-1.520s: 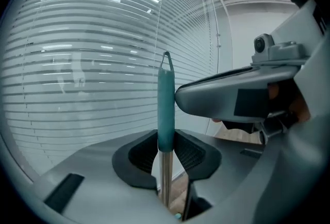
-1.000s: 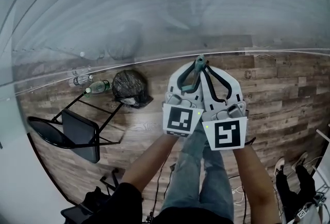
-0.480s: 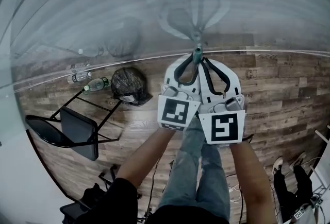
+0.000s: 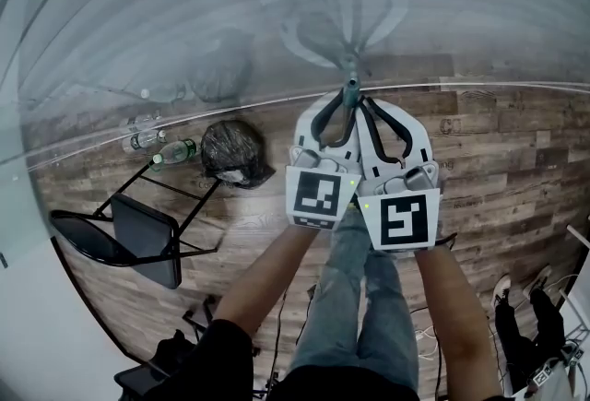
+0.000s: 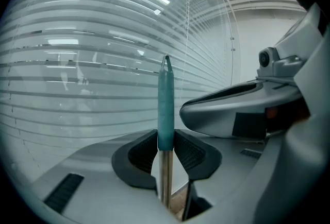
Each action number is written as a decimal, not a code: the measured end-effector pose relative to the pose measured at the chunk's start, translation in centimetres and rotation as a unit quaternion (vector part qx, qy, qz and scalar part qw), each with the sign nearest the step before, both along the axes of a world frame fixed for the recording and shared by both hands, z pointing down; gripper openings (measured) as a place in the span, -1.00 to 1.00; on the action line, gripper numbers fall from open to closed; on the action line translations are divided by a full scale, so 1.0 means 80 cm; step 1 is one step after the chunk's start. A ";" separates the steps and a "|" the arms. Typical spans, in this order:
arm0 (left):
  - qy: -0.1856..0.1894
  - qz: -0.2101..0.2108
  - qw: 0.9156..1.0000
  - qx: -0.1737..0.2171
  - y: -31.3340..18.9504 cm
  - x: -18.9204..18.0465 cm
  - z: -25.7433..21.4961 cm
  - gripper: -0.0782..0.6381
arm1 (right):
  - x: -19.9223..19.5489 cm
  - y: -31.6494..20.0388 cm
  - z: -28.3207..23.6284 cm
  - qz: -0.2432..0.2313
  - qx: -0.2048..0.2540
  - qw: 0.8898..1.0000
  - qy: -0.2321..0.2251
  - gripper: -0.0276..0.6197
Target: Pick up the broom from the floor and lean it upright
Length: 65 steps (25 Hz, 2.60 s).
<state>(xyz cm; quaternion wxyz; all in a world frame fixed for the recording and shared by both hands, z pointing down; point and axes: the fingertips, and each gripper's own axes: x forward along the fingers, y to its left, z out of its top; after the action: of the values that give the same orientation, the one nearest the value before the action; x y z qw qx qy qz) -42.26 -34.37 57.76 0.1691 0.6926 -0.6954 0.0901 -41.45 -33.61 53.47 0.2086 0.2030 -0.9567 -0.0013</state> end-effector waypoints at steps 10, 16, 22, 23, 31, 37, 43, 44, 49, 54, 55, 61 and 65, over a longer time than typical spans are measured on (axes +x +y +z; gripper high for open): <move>-0.003 0.002 1.000 -0.007 0.009 0.008 0.000 -0.46 | 0.009 0.008 0.000 -0.001 -0.002 1.000 0.002 -0.79; -0.006 0.000 1.000 -0.007 0.007 0.010 -0.004 -0.46 | 0.015 0.008 -0.004 -0.003 -0.001 1.000 -0.002 -0.79; -0.011 -0.003 1.000 -0.008 0.016 0.018 -0.005 -0.46 | 0.030 0.012 -0.005 0.002 0.001 1.000 -0.006 -0.79; -0.011 -0.004 1.000 -0.011 0.018 0.019 -0.004 -0.46 | 0.034 0.012 -0.005 0.003 0.001 1.000 -0.005 -0.79; -0.009 -0.010 1.000 -0.013 0.038 0.026 -0.022 -0.46 | 0.065 0.018 -0.016 0.006 -0.001 1.000 0.005 -0.79; -0.024 -0.002 1.000 -0.004 0.075 0.044 -0.079 -0.46 | 0.113 0.036 -0.059 0.012 -0.014 1.000 -0.001 -0.79; -0.015 -0.009 1.000 0.006 0.148 0.076 -0.158 -0.47 | 0.194 0.058 -0.131 0.028 -0.027 0.999 0.002 -0.82; -0.016 -0.011 1.000 0.010 0.158 0.084 -0.175 -0.47 | 0.206 0.060 -0.149 0.029 -0.026 0.999 -0.004 -0.83; -0.016 -0.007 0.999 0.029 0.201 0.138 -0.258 -0.64 | 0.266 0.084 -0.250 0.011 -0.002 0.999 -0.046 -0.86; -0.005 0.005 0.998 0.063 0.224 0.197 -0.345 -0.73 | 0.347 0.110 -0.344 0.007 0.010 0.998 -0.054 -0.86; -0.005 0.004 0.998 0.068 0.230 0.207 -0.365 -0.73 | 0.362 0.114 -0.364 0.007 0.015 0.998 -0.058 -0.86; -0.010 0.023 0.995 0.098 0.254 0.262 -0.457 -0.73 | 0.456 0.120 -0.475 0.043 0.027 0.992 -0.112 -0.86; -0.009 0.026 0.993 0.118 0.267 0.305 -0.501 -0.73 | 0.525 0.128 -0.521 0.072 0.039 0.987 -0.135 -0.86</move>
<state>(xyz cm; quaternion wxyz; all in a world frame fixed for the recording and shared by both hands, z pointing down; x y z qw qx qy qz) -17.87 -13.01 17.68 0.0771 0.7246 -0.6846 0.0181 0.53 -23.34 11.78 0.0689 0.2775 -0.9582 0.0041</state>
